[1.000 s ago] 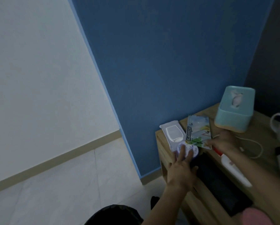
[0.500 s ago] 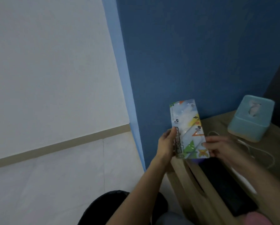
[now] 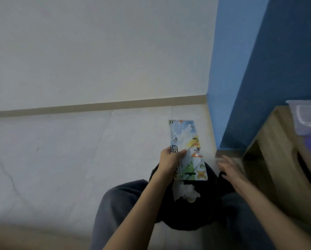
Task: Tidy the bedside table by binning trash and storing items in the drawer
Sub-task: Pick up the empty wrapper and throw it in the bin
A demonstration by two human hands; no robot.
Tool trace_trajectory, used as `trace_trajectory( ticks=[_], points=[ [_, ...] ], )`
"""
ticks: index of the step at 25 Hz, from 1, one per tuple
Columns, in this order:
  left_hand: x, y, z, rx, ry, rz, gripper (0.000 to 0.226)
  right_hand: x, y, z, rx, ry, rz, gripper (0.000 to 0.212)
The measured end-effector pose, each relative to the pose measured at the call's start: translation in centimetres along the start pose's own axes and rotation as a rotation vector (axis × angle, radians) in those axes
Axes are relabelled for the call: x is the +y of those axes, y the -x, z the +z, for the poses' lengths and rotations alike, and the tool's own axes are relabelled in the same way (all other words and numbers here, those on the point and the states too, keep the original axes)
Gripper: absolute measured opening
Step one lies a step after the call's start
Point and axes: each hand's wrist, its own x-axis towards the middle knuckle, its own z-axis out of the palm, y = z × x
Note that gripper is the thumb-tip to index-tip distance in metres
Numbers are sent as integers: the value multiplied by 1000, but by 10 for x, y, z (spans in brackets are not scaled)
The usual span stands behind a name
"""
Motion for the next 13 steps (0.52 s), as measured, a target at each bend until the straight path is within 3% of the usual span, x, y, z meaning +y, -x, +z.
trace_trajectory(
  ticks=[2,4,7,9,13],
  points=[
    [-31,-3,-26,17,10,-85,24,35,-10,18,141,306,38,58],
    [-63,-4,-40,-16,17,-190,16,67,-18,26,116,393,175,66],
    [-101,-9,-46,-39,-2,-345,21,104,-24,32,20,373,372,45],
    [-120,-19,-43,-21,-17,-423,32,115,-29,30,37,411,384,35],
    [-143,-35,-38,20,-54,-529,42,118,-36,26,-12,452,380,36]
  ],
)
